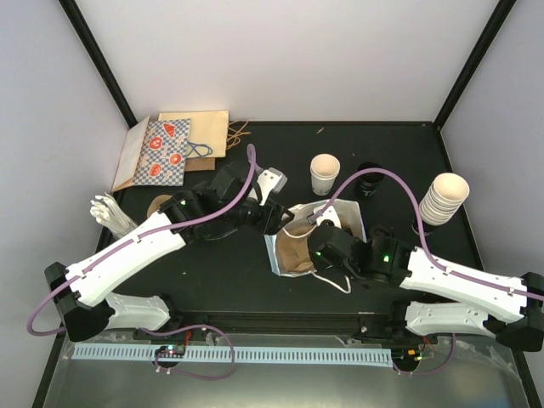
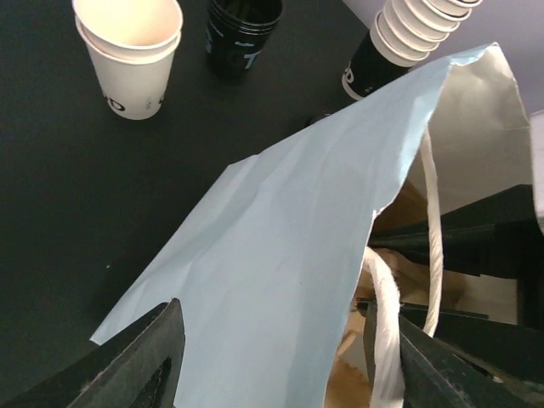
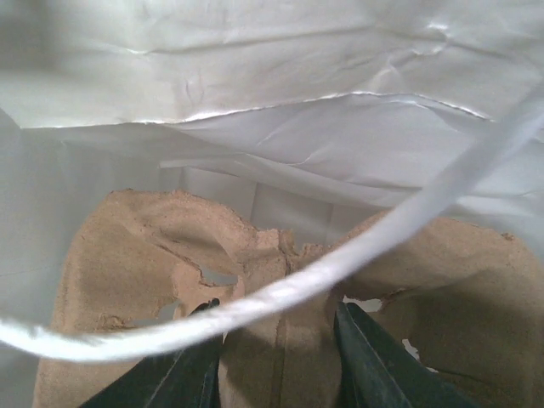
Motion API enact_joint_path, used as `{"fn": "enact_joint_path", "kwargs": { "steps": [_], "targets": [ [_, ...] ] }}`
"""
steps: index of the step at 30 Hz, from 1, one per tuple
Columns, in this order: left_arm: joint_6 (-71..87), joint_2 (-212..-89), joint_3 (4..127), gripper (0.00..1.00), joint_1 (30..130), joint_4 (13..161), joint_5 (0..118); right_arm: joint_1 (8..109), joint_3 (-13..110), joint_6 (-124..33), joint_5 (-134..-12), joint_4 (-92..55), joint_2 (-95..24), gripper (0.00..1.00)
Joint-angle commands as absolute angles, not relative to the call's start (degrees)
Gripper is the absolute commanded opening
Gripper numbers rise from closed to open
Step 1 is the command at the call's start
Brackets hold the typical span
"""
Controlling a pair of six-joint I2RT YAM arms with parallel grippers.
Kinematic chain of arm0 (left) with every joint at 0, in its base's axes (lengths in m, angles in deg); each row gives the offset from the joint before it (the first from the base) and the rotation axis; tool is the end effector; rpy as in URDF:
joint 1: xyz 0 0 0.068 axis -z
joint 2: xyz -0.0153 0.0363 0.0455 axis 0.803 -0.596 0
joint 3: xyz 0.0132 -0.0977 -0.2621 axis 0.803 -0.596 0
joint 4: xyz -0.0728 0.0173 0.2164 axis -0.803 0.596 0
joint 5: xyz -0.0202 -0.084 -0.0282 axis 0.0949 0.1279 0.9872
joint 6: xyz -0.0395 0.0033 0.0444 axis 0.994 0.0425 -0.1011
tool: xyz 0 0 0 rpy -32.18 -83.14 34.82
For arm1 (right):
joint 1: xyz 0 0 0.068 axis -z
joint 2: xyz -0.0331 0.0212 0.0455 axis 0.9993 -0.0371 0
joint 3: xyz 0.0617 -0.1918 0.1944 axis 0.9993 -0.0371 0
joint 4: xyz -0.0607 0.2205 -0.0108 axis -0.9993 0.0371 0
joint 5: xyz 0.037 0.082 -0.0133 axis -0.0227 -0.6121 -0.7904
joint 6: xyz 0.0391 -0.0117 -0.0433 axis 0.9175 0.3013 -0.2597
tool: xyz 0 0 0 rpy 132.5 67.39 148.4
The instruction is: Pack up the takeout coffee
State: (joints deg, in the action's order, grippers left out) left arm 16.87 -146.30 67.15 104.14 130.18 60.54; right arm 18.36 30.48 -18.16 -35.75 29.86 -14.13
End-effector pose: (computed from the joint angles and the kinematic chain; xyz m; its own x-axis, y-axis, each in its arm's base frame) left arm 0.1409 -0.1842 0.3676 -0.6639 0.2717 -0.6967 0.6585 0.6540 -0.3724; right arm 0.0781 0.1482 0.3119 -0.6240 -0.2758 -0.7312 -0.4372 0.8987 0.0341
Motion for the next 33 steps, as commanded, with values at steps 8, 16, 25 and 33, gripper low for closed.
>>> {"fn": "enact_joint_path", "kwargs": {
  "steps": [8,16,25,33],
  "targets": [
    [14.8,-146.4,70.1,0.57,103.0,135.7,52.4,18.1,29.5,-17.2,-33.5,29.6,-12.1,0.37],
    [15.0,-147.3,70.3,0.43,101.0,136.6,53.2,18.1,29.1,-18.2,-33.9,29.6,-11.0,0.37],
    [14.8,-147.7,70.5,0.40,98.3,136.5,56.3,18.1,28.1,-17.4,-33.4,30.2,-10.2,0.38],
    [14.4,-147.5,70.1,0.38,96.6,136.7,57.9,18.1,27.1,-17.2,-33.8,30.1,-10.0,0.37]
  ]
}}
